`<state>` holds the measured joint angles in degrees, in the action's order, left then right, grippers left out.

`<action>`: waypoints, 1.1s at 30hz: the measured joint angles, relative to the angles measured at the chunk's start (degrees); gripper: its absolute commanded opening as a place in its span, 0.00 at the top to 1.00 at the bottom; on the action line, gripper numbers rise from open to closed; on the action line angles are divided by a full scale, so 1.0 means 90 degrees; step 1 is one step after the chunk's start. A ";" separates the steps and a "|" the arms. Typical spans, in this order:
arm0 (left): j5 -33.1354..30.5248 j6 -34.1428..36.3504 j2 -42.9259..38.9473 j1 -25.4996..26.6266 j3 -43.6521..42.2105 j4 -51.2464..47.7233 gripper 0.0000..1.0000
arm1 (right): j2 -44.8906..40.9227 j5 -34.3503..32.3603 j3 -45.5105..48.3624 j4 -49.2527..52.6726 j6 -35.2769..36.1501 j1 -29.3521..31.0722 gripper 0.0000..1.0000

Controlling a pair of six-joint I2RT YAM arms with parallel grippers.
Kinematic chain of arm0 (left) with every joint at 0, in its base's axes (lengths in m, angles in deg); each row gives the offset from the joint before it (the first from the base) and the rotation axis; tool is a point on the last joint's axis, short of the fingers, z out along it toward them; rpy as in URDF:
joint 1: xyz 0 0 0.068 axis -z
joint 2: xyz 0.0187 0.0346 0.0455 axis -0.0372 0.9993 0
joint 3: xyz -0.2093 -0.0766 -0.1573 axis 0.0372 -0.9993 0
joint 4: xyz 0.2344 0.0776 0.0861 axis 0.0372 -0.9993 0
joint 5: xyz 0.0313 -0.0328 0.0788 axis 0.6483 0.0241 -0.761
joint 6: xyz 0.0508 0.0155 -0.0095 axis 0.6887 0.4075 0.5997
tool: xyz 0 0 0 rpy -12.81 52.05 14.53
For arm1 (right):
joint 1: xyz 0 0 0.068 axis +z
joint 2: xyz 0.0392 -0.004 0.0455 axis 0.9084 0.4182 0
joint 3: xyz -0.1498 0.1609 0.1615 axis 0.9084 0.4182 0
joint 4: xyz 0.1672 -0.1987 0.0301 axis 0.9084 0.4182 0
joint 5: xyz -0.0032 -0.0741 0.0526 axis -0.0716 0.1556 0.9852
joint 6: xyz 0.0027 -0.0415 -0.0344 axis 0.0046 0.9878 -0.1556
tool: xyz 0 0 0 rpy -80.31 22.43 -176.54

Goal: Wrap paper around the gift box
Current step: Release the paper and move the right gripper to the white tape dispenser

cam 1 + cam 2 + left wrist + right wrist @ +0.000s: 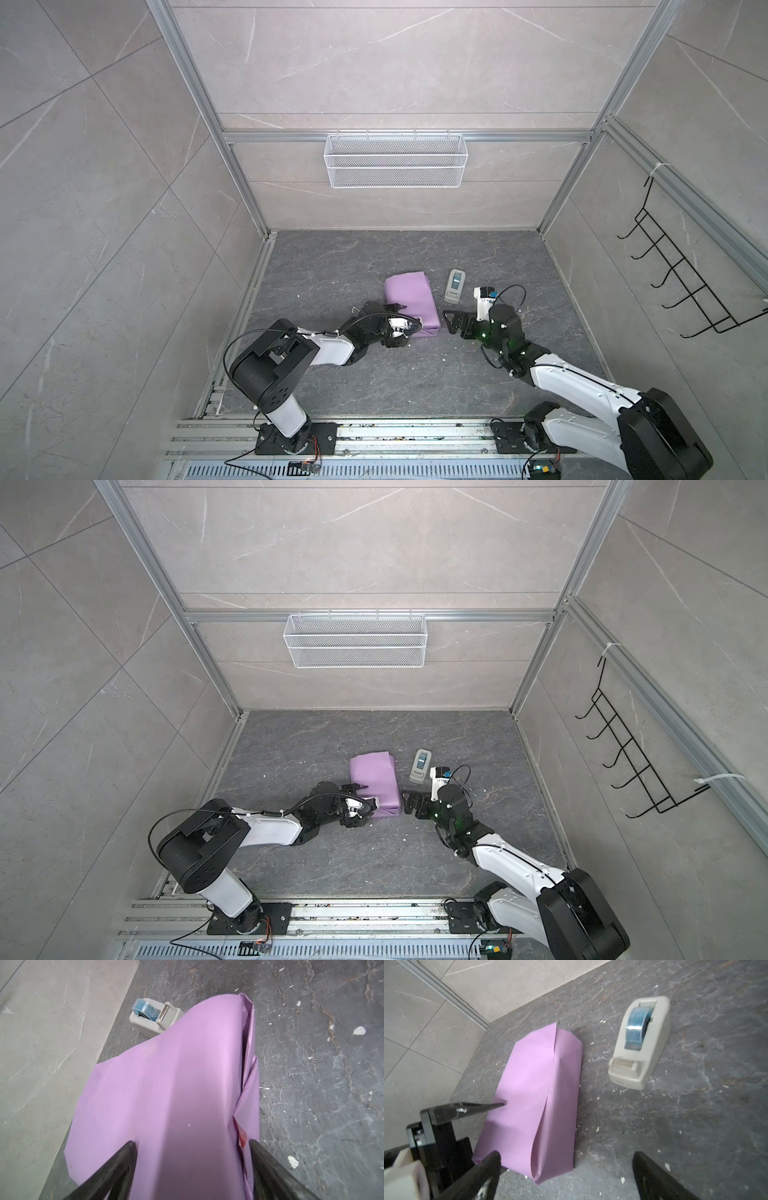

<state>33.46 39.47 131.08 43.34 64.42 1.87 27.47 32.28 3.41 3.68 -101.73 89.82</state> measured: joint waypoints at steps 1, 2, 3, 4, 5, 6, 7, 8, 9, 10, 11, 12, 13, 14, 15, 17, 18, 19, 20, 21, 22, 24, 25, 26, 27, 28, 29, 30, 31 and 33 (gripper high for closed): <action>0.0000 0.0000 0.0000 0.0000 0.0000 0.0000 0.17 | 0.0109 0.0233 -0.0306 0.0282 0.0051 -0.0189 0.04; 0.0002 0.0000 0.0000 0.0000 0.0000 0.0000 0.17 | 0.0233 0.0403 -0.0556 0.0488 0.0092 -0.0350 0.05; 0.0002 0.0000 0.0000 -0.0002 0.0002 -0.0002 0.17 | 0.0384 0.0614 -0.0818 0.0692 0.0129 -0.0529 0.06; 0.0002 0.0000 0.0000 -0.0002 0.0002 -0.0002 0.17 | 0.0554 0.0816 -0.1042 0.0848 0.0153 -0.0702 0.08; 0.0005 0.0000 0.0000 -0.0002 0.0002 -0.0002 0.17 | 0.0695 0.0962 -0.1190 0.0964 0.0177 -0.0838 0.10; 0.0005 0.0000 0.0000 -0.0002 0.0002 -0.0002 0.17 | 0.0867 0.1156 -0.1338 0.1071 0.0180 -0.1008 0.13; 0.0005 0.0000 0.0000 -0.0002 0.0002 -0.0002 0.17 | 0.1054 0.1370 -0.1460 0.1158 0.0172 -0.1185 0.16; 0.0005 0.0000 0.0000 -0.0002 0.0002 -0.0002 0.17 | 0.1219 0.1535 -0.1547 0.1217 0.0170 -0.1333 0.18; 0.0007 0.0000 0.0000 -0.0002 0.0002 -0.0002 0.17 | 0.1392 0.1698 -0.1634 0.1277 0.0151 -0.1467 0.21; 0.0007 0.0000 0.0000 -0.0002 0.0002 -0.0002 0.17 | 0.1591 0.1868 -0.1729 0.1321 0.0129 -0.1603 0.25; 0.0007 0.0000 0.0000 -0.0002 0.0002 -0.0002 0.17 | 0.1795 0.2045 -0.1824 0.1338 0.0092 -0.1744 0.28; 0.0007 -0.0002 0.0000 -0.0002 0.0002 -0.0005 0.17 | 0.1984 0.2210 -0.1914 0.1331 0.0046 -0.1860 0.31; 0.0007 -0.0002 0.0000 -0.0002 0.0002 -0.0002 0.17 | 0.2200 0.2402 -0.2008 0.1307 -0.0029 -0.1984 0.35; 0.0007 -0.0005 0.0000 -0.0002 0.0002 -0.0002 0.17 | 0.2385 0.2548 -0.2086 0.1258 -0.0087 -0.2081 0.37; 0.0010 -0.0010 0.0000 -0.0002 0.0002 -0.0002 0.17 | 0.2586 0.2703 -0.2161 0.1190 -0.0172 -0.2174 0.40; 0.0012 -0.0015 0.0000 -0.0007 0.0002 -0.0002 0.17 | 0.2951 0.2960 -0.2302 0.1059 -0.0342 -0.2310 0.44; 0.0015 -0.0015 0.0000 -0.0007 0.0002 -0.0002 0.17 | 0.3067 0.3036 -0.2356 0.1020 -0.0379 -0.2334 0.46; 0.0015 -0.0015 0.0000 -0.0007 0.0002 -0.0002 0.17 | 0.3201 0.3116 -0.2419 0.0991 -0.0430 -0.2351 0.48; 0.0015 -0.0017 0.0000 -0.0007 0.0002 -0.0002 0.17 | 0.3327 0.3177 -0.2497 0.0947 -0.0486 -0.2356 0.51; 0.0015 -0.0017 0.0000 -0.0007 0.0002 -0.0002 0.17 | 0.3441 0.3232 -0.2569 0.0913 -0.0527 -0.2356 0.52; 0.0015 -0.0017 0.0000 -0.0007 0.0002 -0.0002 0.17 | 0.3548 0.3283 -0.2645 0.0884 -0.0563 -0.2356 0.53; 0.0015 -0.0019 0.0000 -0.0007 0.0002 -0.0002 0.17 | 0.3755 0.3364 -0.2807 0.0816 -0.0619 -0.2356 0.54; 0.0015 -0.0019 0.0000 -0.0007 0.0002 -0.0002 0.17 | 0.3861 0.3388 -0.2892 0.0782 -0.0646 -0.2356 0.55; 0.0017 -0.0019 0.0000 -0.0007 0.0002 -0.0002 0.17 | 0.3966 0.3417 -0.2970 0.0755 -0.0665 -0.2356 0.55; 0.0017 -0.0022 0.0000 -0.0007 0.0002 -0.0005 0.17 | 0.4048 0.3429 -0.3031 0.0753 -0.0682 -0.2356 0.56; 0.0017 -0.0027 0.0000 -0.0007 0.0002 -0.0005 0.17 | 0.4138 0.3439 -0.3094 0.0748 -0.0687 -0.2356 0.57; 0.0019 -0.0029 0.0000 -0.0007 0.0005 -0.0005 0.17 | 0.4216 0.3446 -0.3140 0.0733 -0.0687 -0.2356 0.57; 0.0019 -0.0034 0.0000 -0.0007 0.0005 -0.0007 0.17 | 0.4296 0.3449 -0.3172 0.0712 -0.0690 -0.2356 0.58; 0.0019 -0.0036 0.0000 -0.0007 0.0007 -0.0007 0.17 | 0.4367 0.3456 -0.3191 0.0707 -0.0690 -0.2356 0.59; 0.0019 -0.0039 0.0000 -0.0007 0.0007 -0.0007 0.17 | 0.4464 0.3473 -0.3196 0.0675 -0.0712 -0.2356 0.59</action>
<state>33.64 39.12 131.08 43.28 64.49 1.81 67.65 63.53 -25.35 9.76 -108.13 68.61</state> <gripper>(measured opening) 0.828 0.413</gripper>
